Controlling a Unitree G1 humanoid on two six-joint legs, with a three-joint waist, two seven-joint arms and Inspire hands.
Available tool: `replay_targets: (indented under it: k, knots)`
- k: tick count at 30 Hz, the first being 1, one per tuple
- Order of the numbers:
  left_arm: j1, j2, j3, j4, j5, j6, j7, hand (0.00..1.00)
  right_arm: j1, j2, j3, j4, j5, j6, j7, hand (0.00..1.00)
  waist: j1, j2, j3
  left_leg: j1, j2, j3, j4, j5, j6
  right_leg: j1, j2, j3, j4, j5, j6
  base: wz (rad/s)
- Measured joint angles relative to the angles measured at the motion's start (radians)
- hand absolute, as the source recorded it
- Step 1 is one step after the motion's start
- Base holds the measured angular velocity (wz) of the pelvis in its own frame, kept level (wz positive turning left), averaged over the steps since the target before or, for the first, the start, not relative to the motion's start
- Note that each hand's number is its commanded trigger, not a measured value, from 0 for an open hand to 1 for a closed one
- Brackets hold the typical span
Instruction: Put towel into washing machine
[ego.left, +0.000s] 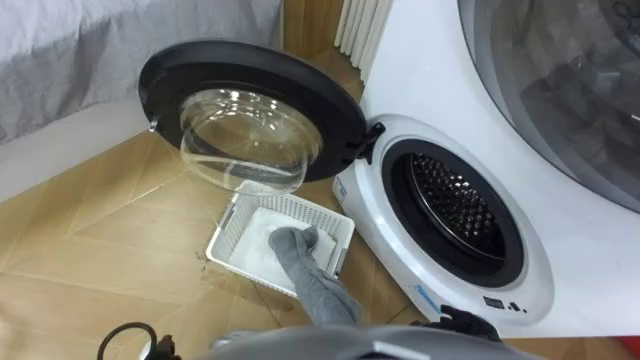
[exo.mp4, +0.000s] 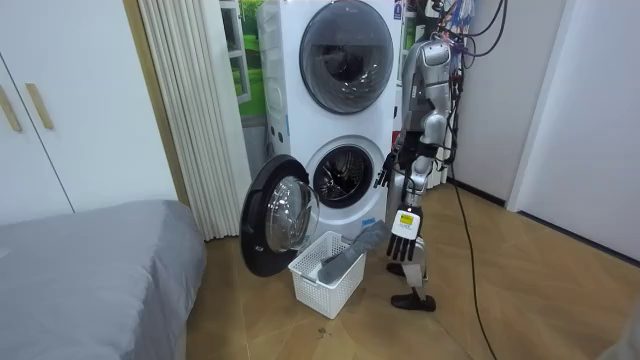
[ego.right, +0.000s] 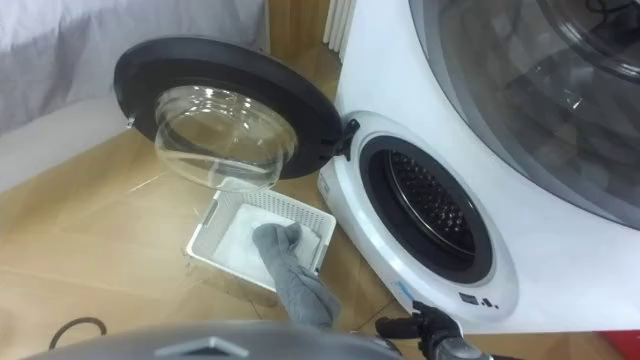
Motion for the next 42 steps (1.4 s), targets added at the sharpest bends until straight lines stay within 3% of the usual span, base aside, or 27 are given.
replay_targets:
  k: [9, 10, 13, 18, 20, 24, 26, 29, 30, 32, 33, 37, 42]
  knots:
    - [-0.003, 0.002, 0.0, 0.0, 0.041, -0.019, -0.008, 0.0, -0.002, 0.0, -0.001, -0.002, -0.001, -0.01, 0.024, 0.0, -0.001, 0.0, -0.0003, -0.004, 0.0, 0.0, 0.004, 0.0, 0.0, -0.002, -0.001, -0.003, 0.001, 0.0, 0.0, 0.0]
    - [-0.005, 0.003, -0.002, -0.001, 0.047, -0.021, -0.009, 0.0, -0.003, 0.0, -0.001, -0.002, -0.001, -0.01, 0.029, 0.0, -0.002, -0.001, -0.0041, -0.014, 0.0, -0.001, 0.007, 0.0, 0.0, -0.01, -0.002, -0.004, 0.002, 0.0, 0.0, 0.0]
    - [-0.016, 0.005, -0.01, -0.005, 0.064, -0.025, -0.013, 0.0, -0.011, 0.0, 0.0, -0.005, -0.001, -0.01, 0.039, 0.0, -0.006, -0.001, -0.0046, -0.048, -0.001, -0.004, 0.022, 0.0, 0.0, -0.035, -0.005, -0.008, 0.003, 0.001, -0.001, 0.02]
    - [-0.051, 0.01, -0.032, -0.02, 0.065, -0.034, -0.014, 0.0, -0.046, -0.003, 0.002, -0.003, -0.029, -0.006, 0.039, 0.0, -0.021, 0.015, -0.0046, -0.112, -0.002, -0.009, 0.043, 0.001, 0.002, -0.097, -0.009, -0.011, 0.024, 0.002, -0.003, 0.02]
    - [-0.097, 0.01, -0.032, -0.019, 0.065, -0.058, -0.011, 0.0, -0.078, -0.004, 0.011, 0.001, -0.062, -0.008, 0.04, 0.0, -0.027, 0.023, -0.0028, -0.156, -0.002, -0.004, 0.064, 0.002, 0.004, -0.145, -0.012, -0.012, 0.048, 0.002, -0.003, -0.06]
    - [-0.206, 0.01, -0.053, 0.012, 0.064, -0.117, 0.008, 0.0, -0.145, -0.004, 0.03, 0.027, -0.081, -0.01, 0.038, 0.0, -0.028, 0.036, 0.0151, -0.241, -0.008, 0.002, 0.108, 0.004, 0.007, -0.246, -0.031, -0.019, 0.12, -0.014, -0.013, -0.01]
    - [-0.287, 0.009, -0.091, 0.023, 0.071, -0.139, 0.021, 0.0, -0.203, -0.002, 0.032, 0.029, -0.099, -0.011, 0.037, 0.0, -0.032, 0.032, 0.0299, -0.328, -0.009, 0.005, 0.161, 0.004, 0.007, -0.353, -0.047, -0.015, 0.21, -0.026, -0.019, -0.02]
    - [-0.365, 0.002, -0.168, 0.034, 0.115, -0.161, 0.039, 0.0, -0.254, 0.002, 0.049, 0.034, -0.103, -0.01, 0.026, 0.0, -0.046, 0.027, 0.0358, -0.424, -0.01, 0.009, 0.208, 0.004, 0.007, -0.453, -0.06, -0.015, 0.266, -0.028, -0.023, 0.02]
    - [-0.375, 0.0, -0.187, 0.035, 0.124, -0.164, 0.042, 0.0, -0.267, 0.003, 0.053, 0.033, -0.108, -0.011, 0.022, 0.0, -0.052, 0.025, 0.0374, -0.444, -0.01, 0.011, 0.216, 0.004, 0.008, -0.471, -0.061, -0.015, 0.272, -0.029, -0.025, -0.09]
    - [-0.421, -0.013, -0.231, 0.043, 0.16, -0.171, 0.051, 0.0, -0.319, 0.012, 0.09, 0.022, -0.109, -0.011, 0.005, 0.0, -0.051, 0.011, 0.0504, -0.525, -0.008, 0.035, 0.257, 0.005, 0.011, -0.559, -0.064, 0.0, 0.307, -0.031, -0.036, -0.23]
    - [-0.448, -0.023, -0.255, 0.044, 0.193, -0.171, 0.055, 0.0, -0.343, 0.014, 0.112, 0.015, -0.109, -0.009, 0.0, 0.0, -0.056, 0.012, 0.0574, -0.575, -0.006, 0.036, 0.285, 0.006, 0.011, -0.607, -0.067, 0.005, 0.332, -0.029, -0.04, -0.13]
    - [-0.535, -0.036, -0.333, 0.043, 0.239, -0.178, 0.066, 0.0, -0.383, 0.019, 0.166, -0.032, -0.106, -0.008, -0.011, 0.0, -0.056, 0.013, 0.0724, -0.715, 0.004, 0.055, 0.36, 0.003, 0.014, -0.748, -0.068, 0.024, 0.4, -0.026, -0.05, -0.1]
    - [-0.653, 0.0, -0.442, 0.041, 0.239, -0.192, 0.142, 0.0, -0.443, 0.017, 0.247, -0.107, -0.068, -0.012, -0.017, 0.0, -0.1, 0.012, 0.0791, -0.938, 0.022, 0.065, 0.491, -0.004, 0.011, -0.974, -0.061, 0.066, 0.516, -0.028, -0.068, -0.08]
